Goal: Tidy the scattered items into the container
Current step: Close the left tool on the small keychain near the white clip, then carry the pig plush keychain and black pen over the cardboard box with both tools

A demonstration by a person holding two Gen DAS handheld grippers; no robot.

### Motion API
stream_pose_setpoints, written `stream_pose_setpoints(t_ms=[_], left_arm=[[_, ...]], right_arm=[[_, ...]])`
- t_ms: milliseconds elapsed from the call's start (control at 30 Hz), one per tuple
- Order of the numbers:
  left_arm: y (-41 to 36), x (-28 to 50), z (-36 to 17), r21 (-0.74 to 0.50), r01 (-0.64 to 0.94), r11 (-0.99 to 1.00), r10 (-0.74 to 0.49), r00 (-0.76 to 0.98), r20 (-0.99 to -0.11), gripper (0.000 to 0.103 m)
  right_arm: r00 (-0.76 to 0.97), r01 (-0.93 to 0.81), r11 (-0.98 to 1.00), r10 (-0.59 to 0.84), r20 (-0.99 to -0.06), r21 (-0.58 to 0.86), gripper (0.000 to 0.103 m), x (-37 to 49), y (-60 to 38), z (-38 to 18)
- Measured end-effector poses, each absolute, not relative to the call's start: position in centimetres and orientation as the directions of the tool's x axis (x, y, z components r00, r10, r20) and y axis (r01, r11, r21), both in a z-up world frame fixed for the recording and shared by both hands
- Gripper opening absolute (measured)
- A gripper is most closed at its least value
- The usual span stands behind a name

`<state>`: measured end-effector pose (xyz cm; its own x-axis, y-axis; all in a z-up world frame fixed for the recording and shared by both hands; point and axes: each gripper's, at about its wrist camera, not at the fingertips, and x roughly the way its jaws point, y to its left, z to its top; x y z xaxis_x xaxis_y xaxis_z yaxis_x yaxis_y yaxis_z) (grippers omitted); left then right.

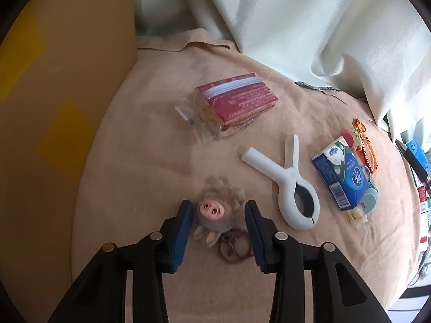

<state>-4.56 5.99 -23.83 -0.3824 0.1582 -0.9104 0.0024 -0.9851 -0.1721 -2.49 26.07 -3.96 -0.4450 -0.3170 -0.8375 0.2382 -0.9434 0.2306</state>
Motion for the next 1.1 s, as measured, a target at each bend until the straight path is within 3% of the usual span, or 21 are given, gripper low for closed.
stream_pose_setpoints(t_ms=[100, 167, 367, 833, 1100], left_arm=[[6.0, -4.7, -23.8, -0.173, -0.014, -0.985, 0.165, -0.39, -0.906, 0.042], [6.1, -4.6, -23.9, -0.157, -0.033, -0.987, 0.157, -0.401, -0.903, 0.034], [5.7, -4.3, -22.8, -0.175, -0.048, -0.983, 0.18, -0.378, -0.908, 0.034], [5.0, -1.0, -6.9, -0.154, -0.093, -0.984, 0.18, -0.589, -0.788, 0.034], [1.6, -0.2, -4.6, -0.165, -0.033, -0.986, 0.149, -0.628, -0.764, 0.034]], right_arm=[[-0.444, 0.242, -0.942, -0.32, -0.837, 0.232, 0.017, -2.5, 26.0, -3.9], [-0.442, 0.242, -0.942, -0.32, -0.838, 0.232, 0.017, -2.6, 26.0, -4.0], [-0.442, 0.242, -0.94, -0.326, -0.835, 0.239, 0.017, -2.5, 26.0, -4.0], [-0.543, 0.347, -0.909, -0.395, -0.741, 0.23, 0.017, -2.1, 23.9, 3.1], [-0.54, 0.402, -0.89, -0.42, -0.729, 0.215, 0.017, -2.8, 21.7, 3.9]])
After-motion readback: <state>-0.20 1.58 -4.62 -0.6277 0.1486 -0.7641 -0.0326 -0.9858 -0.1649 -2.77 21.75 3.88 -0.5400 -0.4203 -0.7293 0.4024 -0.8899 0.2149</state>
